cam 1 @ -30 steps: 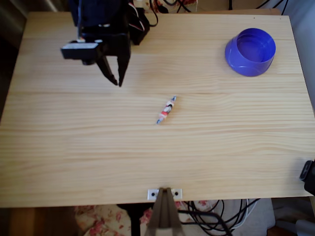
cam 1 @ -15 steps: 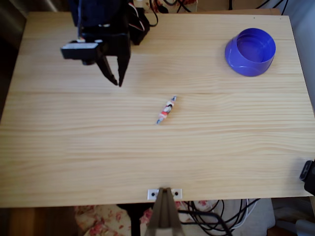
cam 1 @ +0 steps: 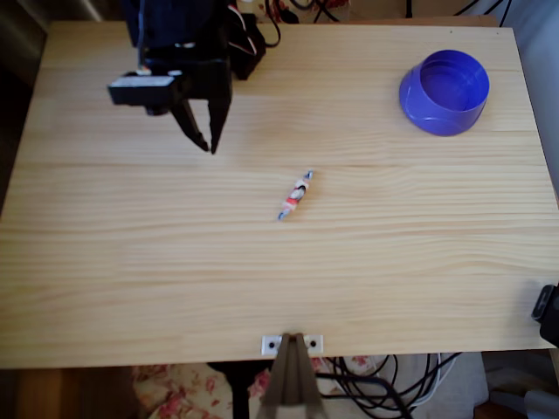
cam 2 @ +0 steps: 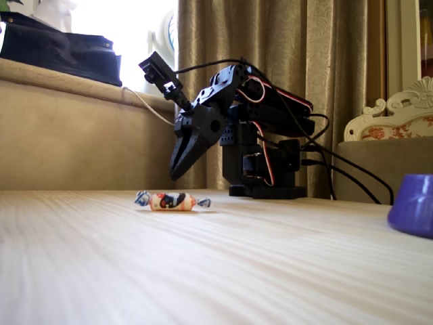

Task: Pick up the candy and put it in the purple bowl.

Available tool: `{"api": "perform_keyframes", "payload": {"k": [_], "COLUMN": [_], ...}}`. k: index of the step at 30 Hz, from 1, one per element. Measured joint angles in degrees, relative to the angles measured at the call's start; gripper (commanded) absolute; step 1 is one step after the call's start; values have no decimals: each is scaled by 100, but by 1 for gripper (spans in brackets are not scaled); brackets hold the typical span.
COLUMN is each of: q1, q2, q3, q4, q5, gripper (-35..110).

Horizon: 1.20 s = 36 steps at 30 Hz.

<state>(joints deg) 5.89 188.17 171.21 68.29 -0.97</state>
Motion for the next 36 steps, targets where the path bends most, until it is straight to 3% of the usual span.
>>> {"api": "perform_keyframes", "payload": {"k": [13, 15, 36], "q1": [-97, -105, -545], "q2": [0, 0, -70], "q3": [0, 0, -404], "q4": [0, 0, -123], "q5": [-79, -70, -334], "gripper": [-1, 5, -1]}}
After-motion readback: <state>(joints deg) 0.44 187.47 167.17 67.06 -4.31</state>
